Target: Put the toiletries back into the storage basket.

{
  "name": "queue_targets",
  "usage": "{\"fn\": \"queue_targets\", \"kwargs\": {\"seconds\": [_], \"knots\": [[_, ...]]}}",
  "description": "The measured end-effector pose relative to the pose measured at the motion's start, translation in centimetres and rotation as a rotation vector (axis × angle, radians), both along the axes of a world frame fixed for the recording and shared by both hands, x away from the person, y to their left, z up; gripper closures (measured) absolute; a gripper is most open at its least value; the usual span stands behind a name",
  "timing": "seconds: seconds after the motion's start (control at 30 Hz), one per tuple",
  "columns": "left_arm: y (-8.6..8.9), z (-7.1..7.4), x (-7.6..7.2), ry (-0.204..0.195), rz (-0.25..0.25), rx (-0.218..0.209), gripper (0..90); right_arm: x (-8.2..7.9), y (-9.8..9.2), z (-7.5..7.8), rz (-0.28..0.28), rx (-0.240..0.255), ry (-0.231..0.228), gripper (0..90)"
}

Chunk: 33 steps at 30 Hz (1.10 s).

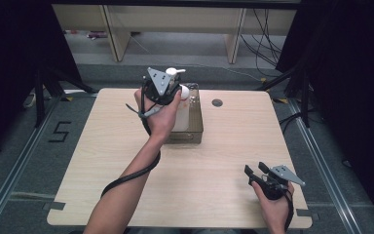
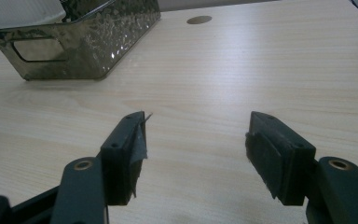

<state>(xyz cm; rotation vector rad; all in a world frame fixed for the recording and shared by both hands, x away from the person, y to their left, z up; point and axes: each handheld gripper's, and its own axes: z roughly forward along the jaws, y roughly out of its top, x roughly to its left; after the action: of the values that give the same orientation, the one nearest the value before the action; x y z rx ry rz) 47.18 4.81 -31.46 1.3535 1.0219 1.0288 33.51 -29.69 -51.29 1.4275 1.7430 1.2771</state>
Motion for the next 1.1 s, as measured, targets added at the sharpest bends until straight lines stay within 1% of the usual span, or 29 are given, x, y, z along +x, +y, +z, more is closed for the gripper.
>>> {"fn": "queue_targets", "kwargs": {"seconds": [0.07, 0.1, 0.17, 0.23, 0.27, 0.33, 0.4, 0.43, 0.47, 0.57, 0.6, 0.63, 0.67, 0.7, 0.73, 0.77, 0.8, 0.83, 0.87, 0.9, 1.1], "knots": [[0.0, 0.0, 0.0, 0.002, 0.002, 0.000, 58.8, 0.0, 0.0, 0.0, -0.006, -0.003, 0.002, 38.6], [0.0, -0.1, 0.0, 0.002, 0.003, 0.000, 58.8, 0.0, 0.2, 0.0, 0.001, 0.029, 0.006, 38.6], [0.0, -0.1, -0.1, 0.004, 0.003, 0.003, 58.8, 0.0, 0.1, 0.0, -0.006, 0.016, 0.015, 38.5], [0.0, -0.2, -0.1, 0.007, 0.004, 0.006, 58.8, 0.0, 0.1, -0.1, -0.004, 0.010, 0.002, 38.6], [0.0, -0.2, -0.1, 0.007, 0.005, 0.005, 58.8, 0.0, 0.0, 0.0, -0.001, -0.008, -0.007, 38.5], [0.0, -0.3, -0.2, 0.009, 0.006, 0.006, 58.8, 0.0, 0.0, 0.0, -0.002, 0.002, 0.001, 38.5], [-0.1, -0.3, -0.2, 0.010, 0.007, 0.006, 58.8, 0.0, 0.0, 0.0, -0.004, -0.008, -0.003, 38.5], [-0.1, -0.4, -0.2, 0.011, 0.008, 0.008, 58.8, 0.0, 0.0, 0.0, -0.005, -0.002, 0.003, 38.5], [-0.1, -0.4, -0.2, 0.013, 0.008, 0.010, 58.8, 0.0, 0.2, 0.0, -0.003, 0.024, 0.010, 38.5], [-0.1, -0.5, -0.2, 0.012, 0.009, 0.009, 58.8, 0.0, 0.2, 0.0, -0.005, 0.024, 0.014, 38.5], [-0.2, -0.6, -0.2, 0.012, 0.009, 0.010, 58.8, 0.0, 0.0, 0.0, -0.005, -0.004, 0.003, 38.5], [-0.2, -0.6, -0.2, 0.014, 0.008, 0.011, 58.8, 0.0, -0.1, 0.0, -0.006, -0.017, 0.000, 38.5], [-0.2, -0.7, -0.2, 0.015, 0.010, 0.011, 58.8, 0.1, 0.0, -0.1, -0.003, -0.011, -0.008, 38.5], [-0.2, -0.8, -0.2, 0.015, 0.010, 0.010, 58.8, 0.0, -0.1, -0.1, -0.003, -0.018, -0.005, 38.5], [-0.2, -0.8, -0.2, 0.016, 0.011, 0.009, 58.8, -0.1, 0.3, 0.0, -0.017, 0.023, 0.024, 38.5], [-0.1, -0.9, -0.3, 0.018, 0.011, 0.013, 58.8, -0.2, 0.4, 0.0, -0.016, 0.043, 0.031, 38.5], [-0.1, -1.0, -0.3, 0.020, 0.012, 0.013, 58.8, -0.2, 0.3, 0.0, -0.016, 0.040, 0.031, 38.5], [-0.1, -1.0, -0.3, 0.020, 0.012, 0.012, 58.8, -0.1, 0.3, -0.1, -0.008, 0.031, 0.020, 38.5], [-0.2, -1.1, -0.3, 0.020, 0.011, 0.012, 58.8, 0.0, 0.0, -0.1, 0.002, -0.011, -0.001, 38.5], [-0.2, -1.2, -0.3, 0.022, 0.011, 0.015, 58.8, 0.0, 0.0, -0.1, 0.003, -0.007, -0.009, 38.5], [-0.2, -1.5, -0.3, 0.028, 0.013, 0.016, 58.8, 0.1, 0.0, -0.1, 0.003, -0.008, -0.009, 38.5]]}}
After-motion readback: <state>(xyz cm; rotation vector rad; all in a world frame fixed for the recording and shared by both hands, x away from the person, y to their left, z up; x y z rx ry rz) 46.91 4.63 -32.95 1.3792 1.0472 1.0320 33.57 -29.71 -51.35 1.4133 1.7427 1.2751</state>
